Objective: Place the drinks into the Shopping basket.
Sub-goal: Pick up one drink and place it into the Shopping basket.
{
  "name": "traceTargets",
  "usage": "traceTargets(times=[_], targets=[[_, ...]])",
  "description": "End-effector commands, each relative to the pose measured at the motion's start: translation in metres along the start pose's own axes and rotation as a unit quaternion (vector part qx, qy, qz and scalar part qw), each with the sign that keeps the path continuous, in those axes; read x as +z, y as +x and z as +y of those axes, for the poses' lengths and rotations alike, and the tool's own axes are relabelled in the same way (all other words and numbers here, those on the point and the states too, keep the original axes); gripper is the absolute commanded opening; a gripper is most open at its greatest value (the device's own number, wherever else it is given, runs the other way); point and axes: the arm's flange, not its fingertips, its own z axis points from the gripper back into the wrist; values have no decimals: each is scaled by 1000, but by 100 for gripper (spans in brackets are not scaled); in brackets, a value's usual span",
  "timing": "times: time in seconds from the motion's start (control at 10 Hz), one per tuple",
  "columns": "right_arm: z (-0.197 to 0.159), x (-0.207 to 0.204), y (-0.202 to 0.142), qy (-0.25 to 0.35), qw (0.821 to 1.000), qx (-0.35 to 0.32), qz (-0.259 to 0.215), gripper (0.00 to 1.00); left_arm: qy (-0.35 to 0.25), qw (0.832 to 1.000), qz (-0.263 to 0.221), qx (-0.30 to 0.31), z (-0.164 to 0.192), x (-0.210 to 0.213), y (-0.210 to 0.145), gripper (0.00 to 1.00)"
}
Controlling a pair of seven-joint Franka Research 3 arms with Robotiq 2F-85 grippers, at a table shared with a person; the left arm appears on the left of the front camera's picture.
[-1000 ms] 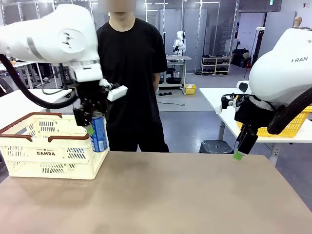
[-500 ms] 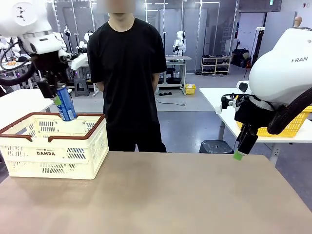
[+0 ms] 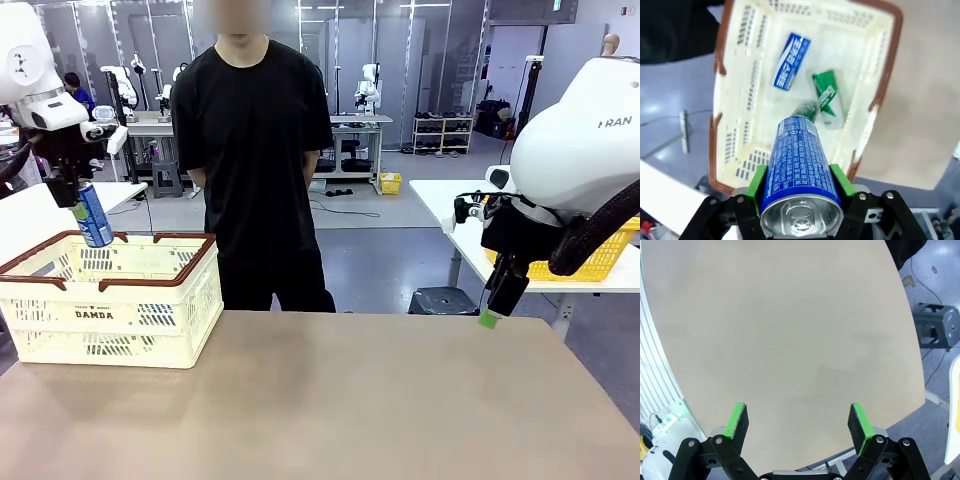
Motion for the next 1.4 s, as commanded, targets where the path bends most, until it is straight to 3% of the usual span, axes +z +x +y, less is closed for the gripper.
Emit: traceTargets(times=[0.0,0.4,0.6,0.7,1.1,1.3], targets=[[0,0,0,0,1000,0,0,100,9,999,1,31,15,9,-18,59],[0,0,0,0,1000,0,0,100,-5,996,1,88,18,-17,-67,59],[0,0,0,0,1000,0,0,100,-20,997,-29,72,10,-18,-73,59],[0,0,0,0,1000,0,0,100,-11,997,7,79,18,-21,-74,59],[0,0,0,0,1000,0,0,100,-11,997,7,79,18,-21,-74,59],[0,0,0,0,1000,0,0,100,-36,998,-23,56,27,-46,-75,59]])
